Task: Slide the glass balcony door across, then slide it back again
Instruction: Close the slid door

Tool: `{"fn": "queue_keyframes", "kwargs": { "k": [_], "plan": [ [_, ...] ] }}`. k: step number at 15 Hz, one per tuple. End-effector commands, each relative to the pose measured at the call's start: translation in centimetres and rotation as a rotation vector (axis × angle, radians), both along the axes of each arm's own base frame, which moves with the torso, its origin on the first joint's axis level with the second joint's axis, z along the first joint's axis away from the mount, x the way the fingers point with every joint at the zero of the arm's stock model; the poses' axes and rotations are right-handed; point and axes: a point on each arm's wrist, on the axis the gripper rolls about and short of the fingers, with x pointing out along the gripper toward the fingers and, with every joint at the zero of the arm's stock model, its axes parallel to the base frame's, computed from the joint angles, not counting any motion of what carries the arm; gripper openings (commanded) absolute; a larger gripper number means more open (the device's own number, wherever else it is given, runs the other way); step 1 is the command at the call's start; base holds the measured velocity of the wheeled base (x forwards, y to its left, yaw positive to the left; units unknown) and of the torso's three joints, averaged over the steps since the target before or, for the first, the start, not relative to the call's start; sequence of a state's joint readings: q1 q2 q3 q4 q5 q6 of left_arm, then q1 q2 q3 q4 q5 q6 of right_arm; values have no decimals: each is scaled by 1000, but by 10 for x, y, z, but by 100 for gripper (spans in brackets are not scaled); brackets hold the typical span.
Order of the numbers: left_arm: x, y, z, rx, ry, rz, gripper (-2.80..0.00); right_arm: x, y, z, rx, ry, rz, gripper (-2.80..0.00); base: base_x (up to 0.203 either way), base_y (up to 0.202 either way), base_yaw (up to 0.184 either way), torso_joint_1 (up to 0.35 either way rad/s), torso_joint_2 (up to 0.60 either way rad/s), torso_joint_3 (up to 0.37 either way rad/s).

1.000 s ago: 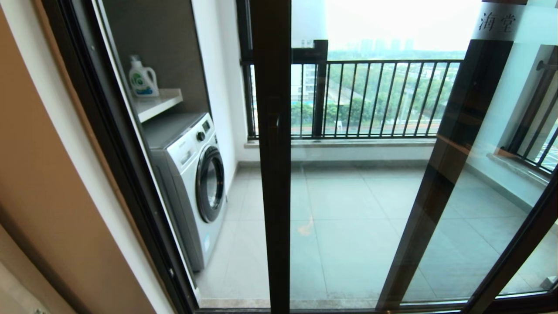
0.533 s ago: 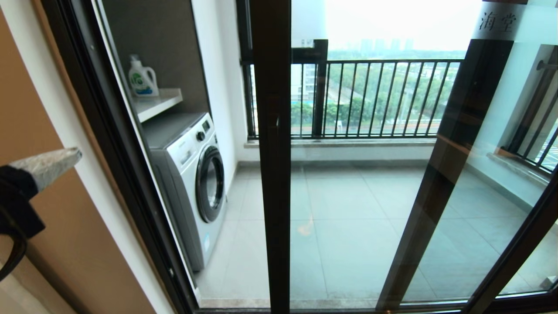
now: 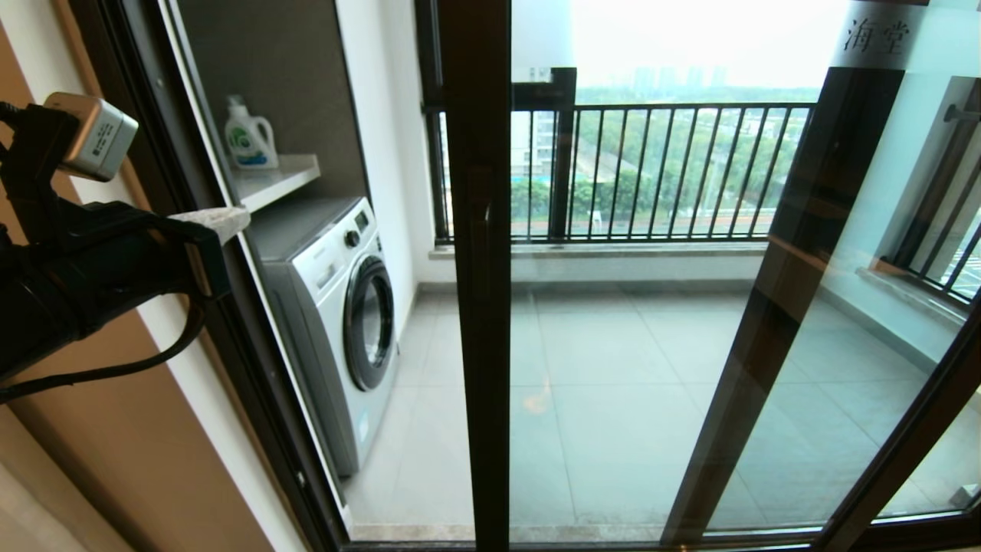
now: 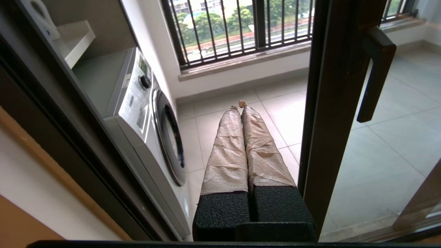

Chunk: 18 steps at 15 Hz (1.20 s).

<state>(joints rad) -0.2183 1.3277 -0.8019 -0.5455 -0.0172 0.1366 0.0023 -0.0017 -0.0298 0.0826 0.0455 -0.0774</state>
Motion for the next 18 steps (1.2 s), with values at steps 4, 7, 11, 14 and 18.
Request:
{"fn": "queue_keyframes", "kwargs": {
  "k": [4,7,11,14,18],
  "plan": [
    [-18,5,5,-9,19,24,-280,0,0,0,-1,2,1,-280,0,0,0,0,0,0],
    [-5,-19,1,-14,53,-62,-280,0,0,0,-1,0,1,-280,0,0,0,0,0,0],
    [20,-54,-7,-5,75,-102,-280,0,0,0,-1,2,1,-280,0,0,0,0,0,0],
    [46,-72,-9,-4,70,-108,-280,0,0,0,-1,3,1,-280,0,0,0,0,0,0],
    [63,-94,-15,1,86,-144,-280,0,0,0,-1,1,1,-280,0,0,0,0,0,0]
  ]
}}
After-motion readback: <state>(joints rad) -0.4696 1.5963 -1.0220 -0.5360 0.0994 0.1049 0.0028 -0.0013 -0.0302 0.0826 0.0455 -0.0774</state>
